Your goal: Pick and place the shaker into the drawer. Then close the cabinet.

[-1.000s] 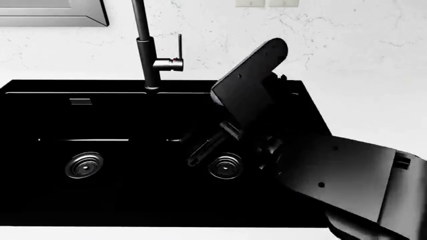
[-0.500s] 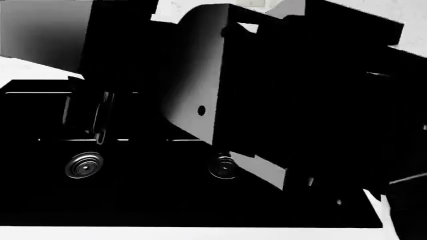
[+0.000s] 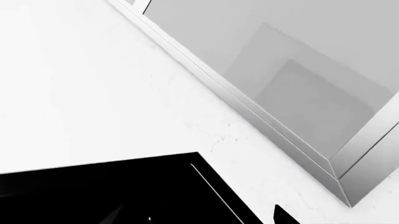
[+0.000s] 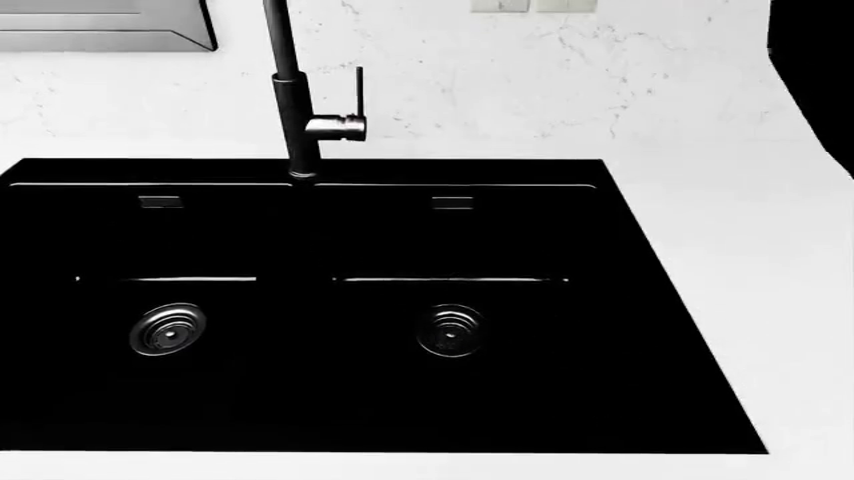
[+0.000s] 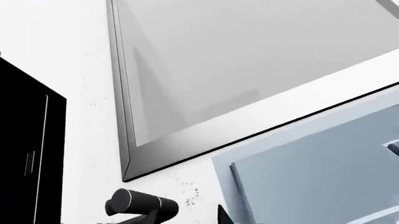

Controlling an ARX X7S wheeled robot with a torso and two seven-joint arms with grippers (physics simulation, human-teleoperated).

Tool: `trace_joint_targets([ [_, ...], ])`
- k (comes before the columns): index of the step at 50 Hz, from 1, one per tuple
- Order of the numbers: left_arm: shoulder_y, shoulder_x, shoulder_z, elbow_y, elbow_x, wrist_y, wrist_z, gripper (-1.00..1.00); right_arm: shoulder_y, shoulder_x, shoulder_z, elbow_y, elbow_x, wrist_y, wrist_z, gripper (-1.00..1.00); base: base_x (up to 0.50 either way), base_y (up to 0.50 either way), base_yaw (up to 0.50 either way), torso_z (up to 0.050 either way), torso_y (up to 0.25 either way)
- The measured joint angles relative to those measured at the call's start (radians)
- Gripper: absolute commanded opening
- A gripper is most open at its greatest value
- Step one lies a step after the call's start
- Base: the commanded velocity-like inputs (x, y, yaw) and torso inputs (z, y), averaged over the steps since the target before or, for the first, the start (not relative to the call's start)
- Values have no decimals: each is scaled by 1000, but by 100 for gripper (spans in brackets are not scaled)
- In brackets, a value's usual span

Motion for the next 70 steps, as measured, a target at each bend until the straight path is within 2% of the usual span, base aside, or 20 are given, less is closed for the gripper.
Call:
trace_joint_targets([
  [7, 1, -10, 1, 20, -11, -16, -13, 100, 54, -34, 48, 127, -71, -71, 27, 100, 0, 0, 0, 0, 0],
  [22, 38, -23, -12, 56, -22, -38, -21, 100, 45, -35, 123, 125, -250, -71, 32, 100, 0, 0, 0, 1, 0],
  [49, 102, -27, 14, 73, 28, -20, -14, 100, 43, -35, 147, 198, -327, -63, 50, 100, 0, 0, 0, 0, 0],
  [52, 103, -28, 12, 81, 19, -29, -19, 100, 43, -34, 148, 200, -324, -62, 51, 100, 0, 0, 0, 0, 0],
  [56, 100, -29, 8, 90, 3, -42, -27, 100, -9, 18, 200, 60, -345, 9, 50, 100, 0, 0, 0, 0, 0],
  [61, 91, -26, 7, 99, -19, -56, -36, 100, -22, 43, 245, 35, -340, 11, 16, 100, 0, 0, 0, 0, 0],
  [66, 84, -14, 13, 106, -37, -64, -41, 100, 21, 25, 290, 166, -334, -22, -70, 100, 0, 0, 0, 0, 0],
  [70, 82, -1, 19, 109, -50, -68, -41, 100, 51, 18, 354, 203, -388, 30, -155, 100, 0, 0, 0, 0, 0],
])
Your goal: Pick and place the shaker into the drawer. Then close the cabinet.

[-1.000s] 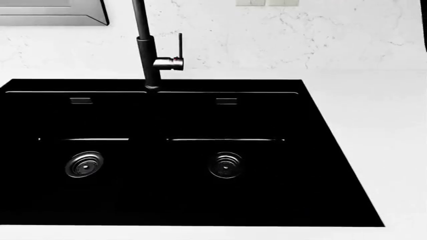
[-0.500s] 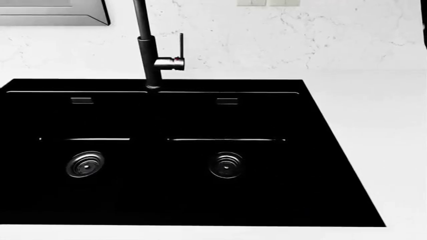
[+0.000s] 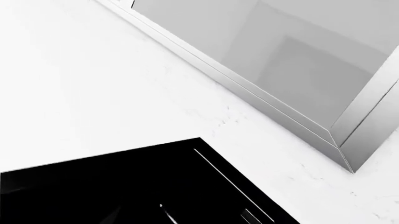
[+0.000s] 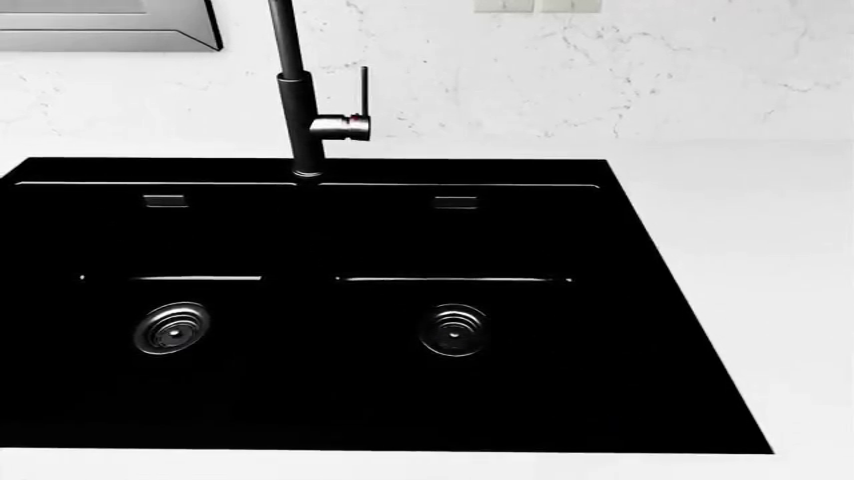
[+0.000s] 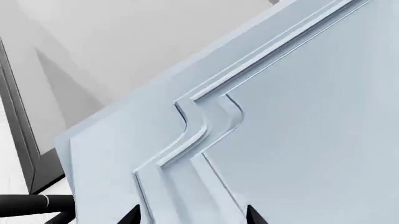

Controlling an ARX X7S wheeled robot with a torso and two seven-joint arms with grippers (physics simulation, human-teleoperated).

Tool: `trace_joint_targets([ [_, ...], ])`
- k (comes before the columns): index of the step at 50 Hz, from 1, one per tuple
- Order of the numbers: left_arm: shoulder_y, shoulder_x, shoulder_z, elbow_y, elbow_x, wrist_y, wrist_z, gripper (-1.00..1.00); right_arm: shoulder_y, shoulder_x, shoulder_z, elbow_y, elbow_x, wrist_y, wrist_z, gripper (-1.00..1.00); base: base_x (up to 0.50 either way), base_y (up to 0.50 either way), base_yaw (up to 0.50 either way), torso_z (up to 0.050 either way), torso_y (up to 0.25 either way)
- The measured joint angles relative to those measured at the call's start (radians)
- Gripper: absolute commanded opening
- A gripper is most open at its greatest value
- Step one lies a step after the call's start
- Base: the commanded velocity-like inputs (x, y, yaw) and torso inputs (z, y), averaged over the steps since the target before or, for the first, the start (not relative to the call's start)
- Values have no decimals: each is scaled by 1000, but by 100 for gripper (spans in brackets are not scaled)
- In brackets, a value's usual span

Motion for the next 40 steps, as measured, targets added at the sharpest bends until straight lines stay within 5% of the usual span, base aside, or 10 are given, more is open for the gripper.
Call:
trace_joint_targets([
  [17, 10, 42, 16, 18, -42, -13, 0, 100, 42, 12, 215, -137, -639, 142, -234, 100, 0, 0, 0, 0, 0],
  [32, 18, 50, 35, 25, -51, -16, 0, 100, 84, -30, 376, 285, -679, -14, -77, 100, 2, -1, -2, 0, 0],
  [40, 30, 47, 41, 24, -43, -11, 5, 100, 66, 2, 73, 387, -536, -25, 28, 100, 4, -2, -2, 0, 0],
])
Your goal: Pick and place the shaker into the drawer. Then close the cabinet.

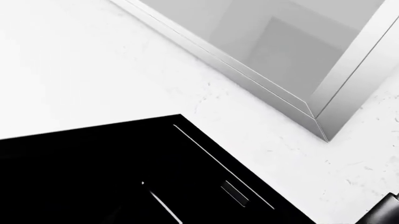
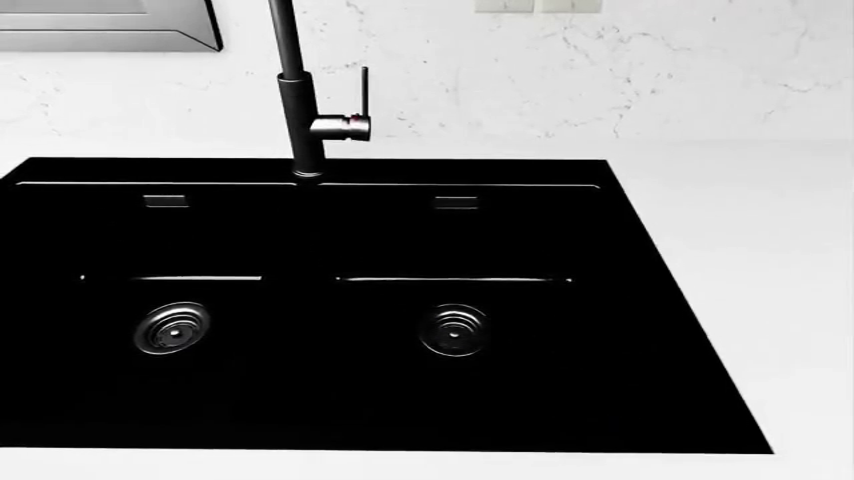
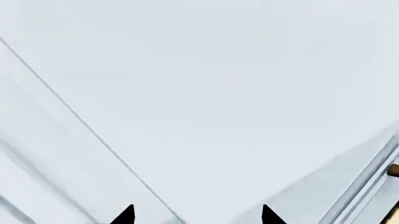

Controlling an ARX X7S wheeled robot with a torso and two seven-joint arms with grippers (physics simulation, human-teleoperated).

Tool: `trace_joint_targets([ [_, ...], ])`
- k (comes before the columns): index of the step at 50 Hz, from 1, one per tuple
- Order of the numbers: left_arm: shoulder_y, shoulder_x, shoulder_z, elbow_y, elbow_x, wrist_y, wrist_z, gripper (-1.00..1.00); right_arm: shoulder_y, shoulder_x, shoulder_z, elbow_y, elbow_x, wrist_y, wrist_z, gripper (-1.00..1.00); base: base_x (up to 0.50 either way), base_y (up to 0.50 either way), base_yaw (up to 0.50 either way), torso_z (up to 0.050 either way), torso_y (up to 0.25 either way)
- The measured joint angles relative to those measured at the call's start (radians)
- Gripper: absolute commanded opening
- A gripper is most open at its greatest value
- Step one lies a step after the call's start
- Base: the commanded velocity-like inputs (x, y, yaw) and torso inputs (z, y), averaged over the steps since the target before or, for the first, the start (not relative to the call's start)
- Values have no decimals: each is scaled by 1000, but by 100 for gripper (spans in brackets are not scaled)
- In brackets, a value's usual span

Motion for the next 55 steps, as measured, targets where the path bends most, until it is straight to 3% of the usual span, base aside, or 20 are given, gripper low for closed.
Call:
trace_joint_targets([
  [8, 22, -2, 12, -11, 31, 21, 15, 100, -2, 40, -305, -108, 124, 35, 67, 100, 14, 0, 6, 0, 0],
  [17, 39, 4, 20, -16, 47, 34, 24, 100, 18, 63, -413, -130, 255, 47, 126, 100, 21, 0, 10, 4, 0],
  [24, 48, 19, 26, -2, 31, 28, 22, 100, -27, 142, -189, -181, 520, 71, 263, 100, 32, 5, 19, 5, 0],
  [31, 20, 30, 30, 39, -62, -21, -19, 100, -318, 193, 227, -607, 745, 332, 575, 100, 15, 4, 8, 0, 0],
  [37, -20, 35, 51, 102, -167, -69, -73, 100, -604, 194, 468, -1060, 1027, 544, 819, 100, 0, 0, 0, 0, 0],
  [45, -41, 57, 100, 168, -316, -127, -163, 100, -874, 209, 646, -1401, 1349, 679, 1104, 100, 0, 0, 0, 0, 0],
  [55, -54, 57, 161, 194, -465, -177, -263, 100, -1040, 219, 719, -1592, 1562, 712, 1243, 100, 1, -127, 0, 0, 0],
])
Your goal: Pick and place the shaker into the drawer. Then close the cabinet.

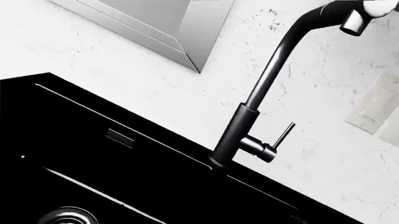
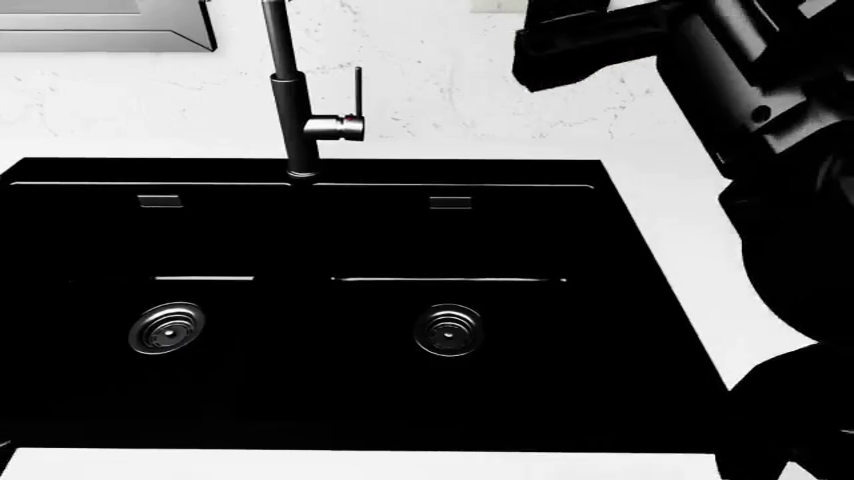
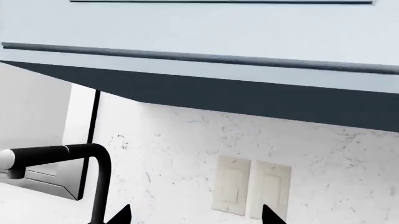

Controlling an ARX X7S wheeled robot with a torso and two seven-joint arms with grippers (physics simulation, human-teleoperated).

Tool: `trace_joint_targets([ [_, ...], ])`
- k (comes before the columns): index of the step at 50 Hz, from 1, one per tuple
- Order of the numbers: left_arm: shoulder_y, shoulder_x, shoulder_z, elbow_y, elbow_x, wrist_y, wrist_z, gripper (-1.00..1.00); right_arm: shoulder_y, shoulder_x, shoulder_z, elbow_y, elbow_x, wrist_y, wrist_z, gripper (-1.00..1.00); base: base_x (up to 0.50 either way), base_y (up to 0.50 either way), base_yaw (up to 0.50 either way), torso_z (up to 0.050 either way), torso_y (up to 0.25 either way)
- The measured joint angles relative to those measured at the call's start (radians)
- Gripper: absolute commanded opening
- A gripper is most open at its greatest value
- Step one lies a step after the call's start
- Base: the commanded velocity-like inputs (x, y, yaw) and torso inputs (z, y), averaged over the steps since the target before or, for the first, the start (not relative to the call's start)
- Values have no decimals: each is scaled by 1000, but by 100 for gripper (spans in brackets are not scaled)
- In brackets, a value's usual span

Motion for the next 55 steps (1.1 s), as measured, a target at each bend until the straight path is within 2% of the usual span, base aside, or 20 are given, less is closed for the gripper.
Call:
trace_joint_targets([
  [19, 32, 4, 42, 24, -58, -24, -3, 100, -120, 13, 35, -85, 128, -33, 64, 100, 4, -500, 0, 0, 0],
  [55, 80, 9, 66, 30, -37, 0, 38, 100, -154, 51, -5, -88, 166, -99, 96, 100, 4, -500, 0, 0, 0],
])
